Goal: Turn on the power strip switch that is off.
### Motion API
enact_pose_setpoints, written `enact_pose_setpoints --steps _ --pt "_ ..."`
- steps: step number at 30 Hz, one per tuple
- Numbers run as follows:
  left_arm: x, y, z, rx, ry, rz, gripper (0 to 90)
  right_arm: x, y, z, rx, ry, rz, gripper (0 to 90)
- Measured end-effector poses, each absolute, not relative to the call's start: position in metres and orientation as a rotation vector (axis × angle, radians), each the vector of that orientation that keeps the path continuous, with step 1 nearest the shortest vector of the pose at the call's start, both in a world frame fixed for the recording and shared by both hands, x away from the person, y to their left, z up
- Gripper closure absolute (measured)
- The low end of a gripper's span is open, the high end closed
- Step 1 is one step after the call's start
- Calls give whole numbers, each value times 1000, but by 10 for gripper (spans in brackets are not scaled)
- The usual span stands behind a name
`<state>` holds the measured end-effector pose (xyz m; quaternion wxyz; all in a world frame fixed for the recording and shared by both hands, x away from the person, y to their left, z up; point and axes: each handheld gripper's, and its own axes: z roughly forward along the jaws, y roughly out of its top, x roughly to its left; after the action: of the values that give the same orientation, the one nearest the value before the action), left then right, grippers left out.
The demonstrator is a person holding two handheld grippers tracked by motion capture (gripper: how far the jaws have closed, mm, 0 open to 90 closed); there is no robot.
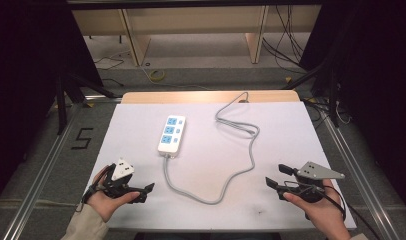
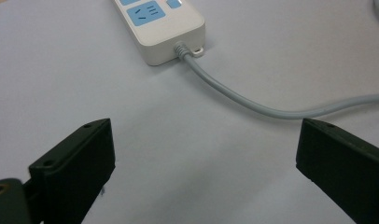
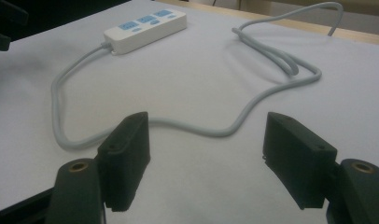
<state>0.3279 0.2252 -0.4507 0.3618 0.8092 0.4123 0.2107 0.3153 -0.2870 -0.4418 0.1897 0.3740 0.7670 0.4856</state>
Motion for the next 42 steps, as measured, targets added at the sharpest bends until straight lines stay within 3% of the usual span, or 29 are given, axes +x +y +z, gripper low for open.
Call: enact_pose_setpoints --steps 7,9,11,12,15,16,17,19,42 --pt "331 232 -450 2047 1101 571 111 317 -288 -442 1067 2145 1376 328" --pt "330 232 -447 2034 1101 590 220 317 -287 -442 1060 2148 1373 331" --pt "330 232 -445 2031 1104 624 383 317 -287 -442 1061 2150 1372 331" --pt "331 232 -444 2031 1124 641 383 317 -287 -442 1061 2150 1372 331" --pt "332 234 -441 2046 1142 659 645 317 -287 -443 1065 2150 1370 331" --pt "333 235 -440 2049 1149 665 708 318 -287 -443 1069 2153 1368 330" --pt "333 235 -440 2056 1151 671 708 318 -287 -443 1069 2153 1368 330" --pt "335 236 -438 2039 1167 660 874 318 -287 -444 1065 2158 1363 330" --pt "367 230 -429 2012 1194 581 895 321 -283 -447 1044 2186 1326 325"
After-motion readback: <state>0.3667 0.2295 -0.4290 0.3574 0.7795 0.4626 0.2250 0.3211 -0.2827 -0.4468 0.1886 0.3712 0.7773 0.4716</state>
